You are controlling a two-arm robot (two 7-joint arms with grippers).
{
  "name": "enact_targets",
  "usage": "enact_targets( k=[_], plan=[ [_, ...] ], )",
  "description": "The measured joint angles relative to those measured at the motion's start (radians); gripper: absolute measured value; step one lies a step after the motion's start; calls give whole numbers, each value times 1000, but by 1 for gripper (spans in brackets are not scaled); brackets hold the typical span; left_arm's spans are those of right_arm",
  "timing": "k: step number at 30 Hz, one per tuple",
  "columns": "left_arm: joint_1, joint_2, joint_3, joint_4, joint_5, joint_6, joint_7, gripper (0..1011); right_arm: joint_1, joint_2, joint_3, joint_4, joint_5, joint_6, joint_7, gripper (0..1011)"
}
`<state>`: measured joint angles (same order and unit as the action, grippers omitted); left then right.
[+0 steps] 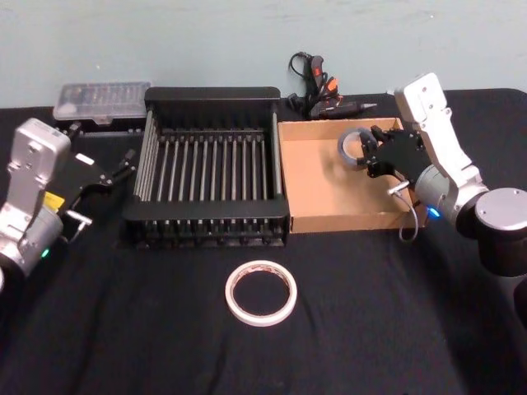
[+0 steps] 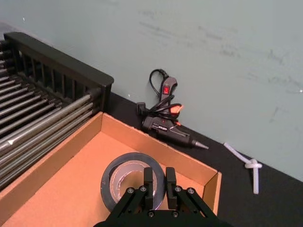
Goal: Pick up the white tape and place it into the black box , Pick up the silver tape and place it into the brown box.
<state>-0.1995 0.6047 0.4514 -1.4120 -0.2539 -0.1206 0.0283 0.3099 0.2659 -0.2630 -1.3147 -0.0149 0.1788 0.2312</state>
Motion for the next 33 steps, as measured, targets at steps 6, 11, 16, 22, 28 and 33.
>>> enact_targets(
  k=[6, 11, 16, 22, 28, 33],
  plan=[
    [0, 0, 0, 0, 0, 0, 0, 1002, 11, -15, 4, 38, -12, -4, 3, 158],
    [0, 0, 0, 0, 0, 0, 0, 1002, 15, -24, 6, 55, -24, -4, 2, 158],
    [0, 0, 0, 0, 0, 0, 0, 1002, 16, -25, 7, 57, -25, -4, 2, 158],
    [0, 0, 0, 0, 0, 0, 0, 1002, 16, -24, 7, 55, -25, -4, 2, 165],
    [0, 0, 0, 0, 0, 0, 0, 1001, 16, -24, 7, 54, -23, -3, 3, 309],
    [0, 0, 0, 0, 0, 0, 0, 1002, 15, -23, 7, 54, -22, -3, 3, 473]
  ],
)
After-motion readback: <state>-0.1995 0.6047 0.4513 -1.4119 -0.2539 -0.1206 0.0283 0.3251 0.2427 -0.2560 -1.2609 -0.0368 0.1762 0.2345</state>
